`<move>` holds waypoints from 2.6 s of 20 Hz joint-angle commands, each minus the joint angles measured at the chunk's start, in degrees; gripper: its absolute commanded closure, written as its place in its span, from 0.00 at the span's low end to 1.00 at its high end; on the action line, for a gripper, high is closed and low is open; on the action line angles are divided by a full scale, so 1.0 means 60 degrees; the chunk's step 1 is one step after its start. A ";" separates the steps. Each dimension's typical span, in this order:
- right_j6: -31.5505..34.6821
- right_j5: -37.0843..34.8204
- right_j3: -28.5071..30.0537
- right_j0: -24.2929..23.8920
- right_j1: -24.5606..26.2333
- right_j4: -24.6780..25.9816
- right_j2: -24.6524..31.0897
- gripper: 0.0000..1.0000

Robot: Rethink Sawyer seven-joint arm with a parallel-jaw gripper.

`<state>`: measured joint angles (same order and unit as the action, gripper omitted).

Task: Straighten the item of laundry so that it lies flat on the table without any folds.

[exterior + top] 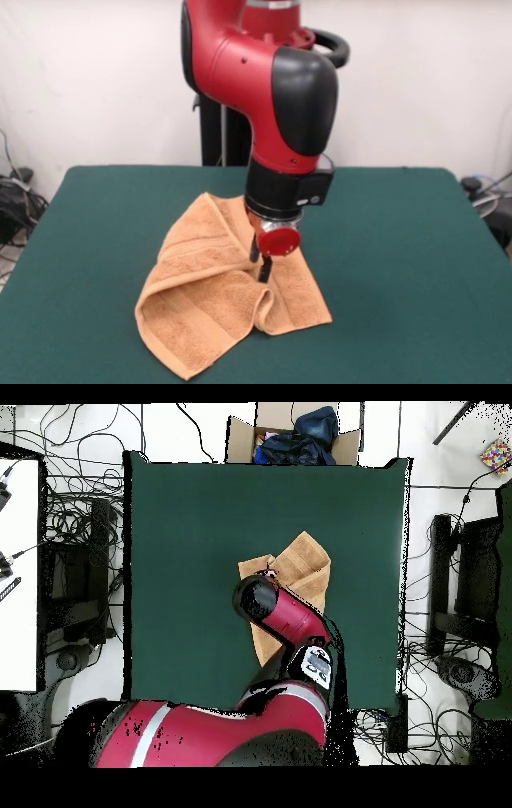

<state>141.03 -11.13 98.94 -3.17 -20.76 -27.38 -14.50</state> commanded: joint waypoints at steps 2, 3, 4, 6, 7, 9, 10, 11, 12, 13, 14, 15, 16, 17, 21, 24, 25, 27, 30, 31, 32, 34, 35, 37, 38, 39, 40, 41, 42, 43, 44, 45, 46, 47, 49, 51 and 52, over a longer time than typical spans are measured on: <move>0.1057 0.0580 0.1028 -0.0214 0.0011 0.0367 0.1496 0.00; 0.1028 0.0584 0.1145 -0.0256 -0.0083 0.0448 0.1521 0.00; 0.1003 0.0549 0.1271 -0.0291 -0.0195 0.0510 0.1545 0.00; 0.0993 0.0343 0.1518 -0.0257 -0.0453 0.0583 0.1458 0.00; 0.0955 0.0294 0.1684 -0.0318 -0.0606 0.0645 0.1483 0.00; 0.0853 0.0165 0.1983 -0.0393 -0.0915 0.0759 0.1470 0.00; 0.0810 0.0114 0.2142 -0.0445 -0.1074 0.0809 0.1485 0.00; 0.0790 0.0010 0.2298 -0.0429 -0.1247 0.0851 0.1437 0.00; 0.0760 -0.0107 0.2433 -0.0419 -0.1416 0.0911 0.1373 0.00; 0.0735 -0.0166 0.2632 -0.0454 -0.1626 0.0988 0.1368 0.00; 0.0721 -0.0217 0.2763 -0.0472 -0.1759 0.1054 0.1338 0.00; 0.0720 -0.0264 0.2887 -0.0475 -0.1883 0.1117 0.1298 0.00; 0.0684 -0.0293 0.2957 -0.0523 -0.1945 0.1186 0.1283 0.00; 0.0645 -0.0344 0.3001 -0.0532 -0.2005 0.1249 0.1222 0.00; 0.0628 -0.0445 0.2876 -0.0542 -0.1903 0.1430 0.0971 0.00; 0.0502 -0.0108 0.2495 -0.0789 -0.1470 0.1575 0.0994 0.00; 0.0491 0.0027 0.2322 -0.0857 -0.1296 0.1615 0.1007 0.00; 0.0518 0.0114 0.2005 -0.0931 -0.1049 0.1638 0.1034 0.00; 0.0622 -0.0035 0.1582 -0.0825 -0.0791 0.1576 0.0886 0.00; 0.0659 -0.0066 0.1497 -0.0786 -0.0724 0.1548 0.0820 0.00; 0.0671 -0.0072 0.1418 -0.0774 -0.0650 0.1534 0.0783 0.00; 0.0679 -0.0047 0.1300 -0.0787 -0.0541 0.1521 0.0775 0.00; 0.0690 -0.0054 0.1237 -0.0772 -0.0478 0.1510 0.0747 0.00; 0.0726 -0.0034 0.1146 -0.0732 -0.0381 0.1489 0.0696 0.00; 0.0728 -0.0027 0.1070 -0.0728 -0.0303 0.1479 0.0666 0.00; 0.0759 0.0024 0.1026 -0.0692 -0.0229 0.1465 0.0646 0.00; 0.0774 0.0080 0.0955 -0.0693 -0.0134 0.1450 0.0643 0.00; 0.0822 0.0138 0.0901 -0.0645 -0.0031 0.1421 0.0609 0.00; 0.0850 0.0223 0.0855 -0.0648 0.0058 0.1401 0.0631 0.00; 0.0894 0.0329 0.0803 -0.0679 0.0173 0.1369 0.0678 0.00; 0.0931 0.0356 0.0730 -0.0635 0.0256 0.1338 0.0644 0.00; 0.0952 0.0359 0.0709 -0.0630 0.0266 0.1326 0.0643 0.00; 0.0956 0.0307 0.0671 -0.0628 0.0256 0.1315 0.0640 0.00; 0.0974 0.0265 0.0632 -0.0604 0.0259 0.1297 0.0638 0.00; 0.1044 0.0189 0.0606 -0.0550 0.0225 0.1241 0.0646 0.00; 0.1102 0.0081 0.0670 -0.0484 0.0085 0.1213 0.0687 0.00; 0.1173 -0.0027 0.0724 -0.0356 -0.0027 0.1176 0.0645 0.00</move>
<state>141.03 -9.75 107.82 -7.05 -21.44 -18.76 -12.53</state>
